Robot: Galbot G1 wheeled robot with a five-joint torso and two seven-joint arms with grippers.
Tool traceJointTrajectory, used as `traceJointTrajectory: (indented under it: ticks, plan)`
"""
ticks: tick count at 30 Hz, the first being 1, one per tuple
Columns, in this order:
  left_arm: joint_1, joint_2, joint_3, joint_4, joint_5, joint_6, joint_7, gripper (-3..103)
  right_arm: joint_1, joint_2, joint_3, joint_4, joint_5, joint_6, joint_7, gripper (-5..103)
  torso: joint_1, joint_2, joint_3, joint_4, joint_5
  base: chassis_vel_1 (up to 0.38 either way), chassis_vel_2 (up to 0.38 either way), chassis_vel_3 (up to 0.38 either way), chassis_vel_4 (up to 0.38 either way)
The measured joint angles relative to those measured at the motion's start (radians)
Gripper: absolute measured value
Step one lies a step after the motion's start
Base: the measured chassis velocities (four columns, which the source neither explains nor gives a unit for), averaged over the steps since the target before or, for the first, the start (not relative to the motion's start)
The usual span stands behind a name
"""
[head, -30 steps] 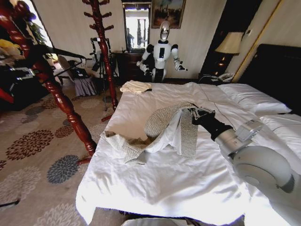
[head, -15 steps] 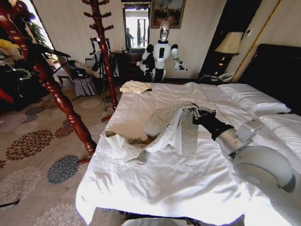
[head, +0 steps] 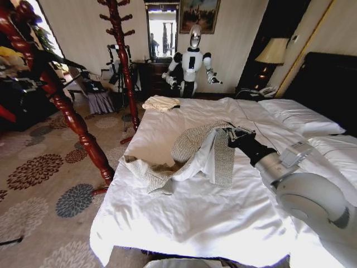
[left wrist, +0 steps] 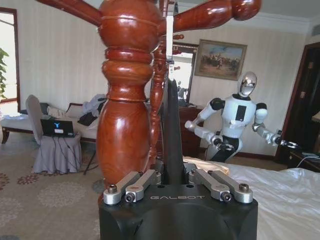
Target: Pick up the clothes from the bed and hang them on the clothes hanger.
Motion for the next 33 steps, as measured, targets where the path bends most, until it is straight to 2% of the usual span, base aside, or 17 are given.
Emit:
traceJointTrajectory:
  ticks: [18, 23, 28, 31, 32, 33]
  plan:
    - [-0.031, -0.029, -0.039, -0.142, -0.075, 0.000, -0.037, 18, -0.004, 0.004, 0.003, 0.000, -0.003, 0.000, 0.001, 1, 0.000, 0.000, 0.000, 0.0000, 0.0000, 0.000, 0.000, 0.000, 0.000]
    - [0.026, -0.031, -0.102, -0.209, -0.085, 0.000, -0.029, 18, -0.006, 0.012, 0.003, 0.000, -0.006, 0.000, 0.001, 1, 0.000, 0.000, 0.000, 0.0001, 0.0002, 0.000, 0.000, 0.000, 0.000]
    - [0.096, -0.039, -0.151, -0.260, -0.089, -0.002, 0.003, 18, -0.005, 0.014, 0.001, 0.000, -0.007, 0.000, 0.001, 1, 0.000, 0.000, 0.000, 0.0000, 0.0001, 0.000, 0.000, 0.000, 0.000]
    - [0.172, -0.071, -0.178, -0.304, -0.096, -0.053, 0.096, 18, -0.003, 0.014, 0.001, 0.000, -0.008, -0.012, 0.014, 1, 0.000, 0.000, 0.000, 0.0000, 0.0001, 0.000, 0.000, 0.000, 0.000]
    - [0.172, -0.071, -0.178, -0.304, -0.096, -0.053, 0.096, 18, -0.003, 0.014, 0.001, 0.000, -0.008, -0.012, 0.014, 1, 0.000, 0.000, 0.000, 0.0000, 0.0001, 0.000, 0.000, 0.000, 0.000]
    - [0.194, -0.089, -0.179, -0.321, -0.101, -0.075, 0.131, 18, -0.002, 0.014, 0.001, 0.000, -0.006, -0.024, 0.028, 1, 0.000, 0.000, 0.000, 0.0000, 0.0001, 0.000, 0.000, 0.000, 0.000]
